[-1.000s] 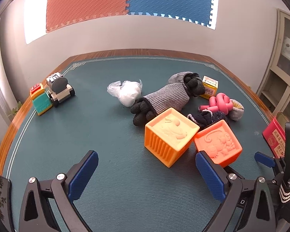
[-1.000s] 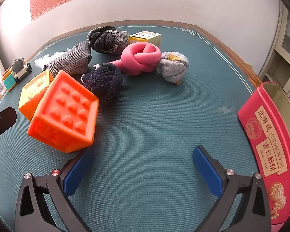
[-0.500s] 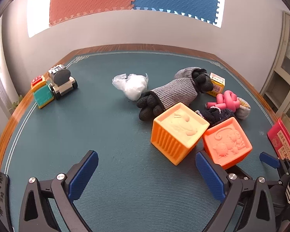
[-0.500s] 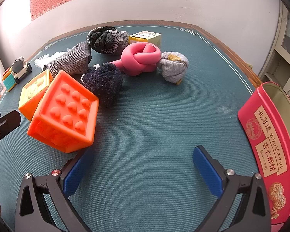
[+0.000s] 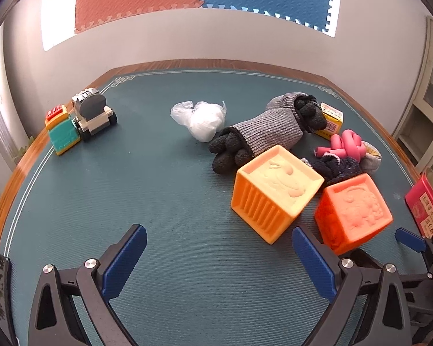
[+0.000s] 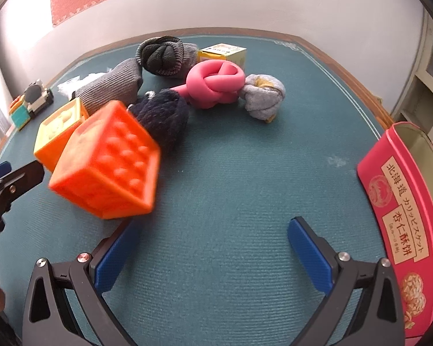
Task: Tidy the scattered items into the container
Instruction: 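Grasp the orange cat-relief rubber block with the right gripper, then lower the left gripper onto the light orange duck block and close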
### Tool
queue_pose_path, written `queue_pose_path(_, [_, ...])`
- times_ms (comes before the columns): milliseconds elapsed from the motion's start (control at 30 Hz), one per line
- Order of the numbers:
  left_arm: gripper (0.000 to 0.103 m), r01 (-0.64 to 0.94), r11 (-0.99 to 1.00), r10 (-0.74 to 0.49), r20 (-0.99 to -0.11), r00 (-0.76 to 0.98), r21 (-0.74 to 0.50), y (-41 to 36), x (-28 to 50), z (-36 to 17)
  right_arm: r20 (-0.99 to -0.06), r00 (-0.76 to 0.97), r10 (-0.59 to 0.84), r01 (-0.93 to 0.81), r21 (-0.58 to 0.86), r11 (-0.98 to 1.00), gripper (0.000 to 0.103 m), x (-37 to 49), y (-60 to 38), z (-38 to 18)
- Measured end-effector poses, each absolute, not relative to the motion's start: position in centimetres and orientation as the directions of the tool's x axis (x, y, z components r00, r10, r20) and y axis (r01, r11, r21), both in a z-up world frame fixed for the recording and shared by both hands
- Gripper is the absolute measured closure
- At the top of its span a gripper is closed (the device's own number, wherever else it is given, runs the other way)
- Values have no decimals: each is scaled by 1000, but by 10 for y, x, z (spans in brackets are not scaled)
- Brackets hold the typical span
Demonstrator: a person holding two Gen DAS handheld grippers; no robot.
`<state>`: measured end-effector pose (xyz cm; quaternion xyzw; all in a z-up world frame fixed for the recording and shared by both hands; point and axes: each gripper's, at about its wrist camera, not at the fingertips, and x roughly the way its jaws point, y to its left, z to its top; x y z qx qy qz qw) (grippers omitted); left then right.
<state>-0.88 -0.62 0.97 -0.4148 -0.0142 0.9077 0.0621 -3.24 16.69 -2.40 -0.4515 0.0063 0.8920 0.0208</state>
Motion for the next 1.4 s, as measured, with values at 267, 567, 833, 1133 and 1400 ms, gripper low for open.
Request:
queue_pose_path(267, [1, -82, -993, 119, -755, -644, -87, -11, -10, 8, -729, -661, -177, 69, 176, -982, 0, -2, 165, -17])
queue_pose_path(567, [1, -84, -993, 114, -754, -647, -78, -12, -10, 7, -729, -656, -194, 148, 128, -981, 0, -7, 128, -5])
queue_pose_path(833, [1, -79, -994, 110, -756, -645, -78, -13, -12, 6, -742, -646, -180, 154, 104, -983, 9, -25, 124, -8])
queue_pose_path(1133, [1, -84, -995, 101, -752, -651, -61, -11, -13, 4, -761, -625, -175, 127, 122, -984, 41, -29, 131, -15])
queue_pose_path(1400, [1, -82, -995, 94, -752, -653, -53, -9, -13, 4, -752, -641, -153, 110, 107, -988, 46, -26, 133, -13])
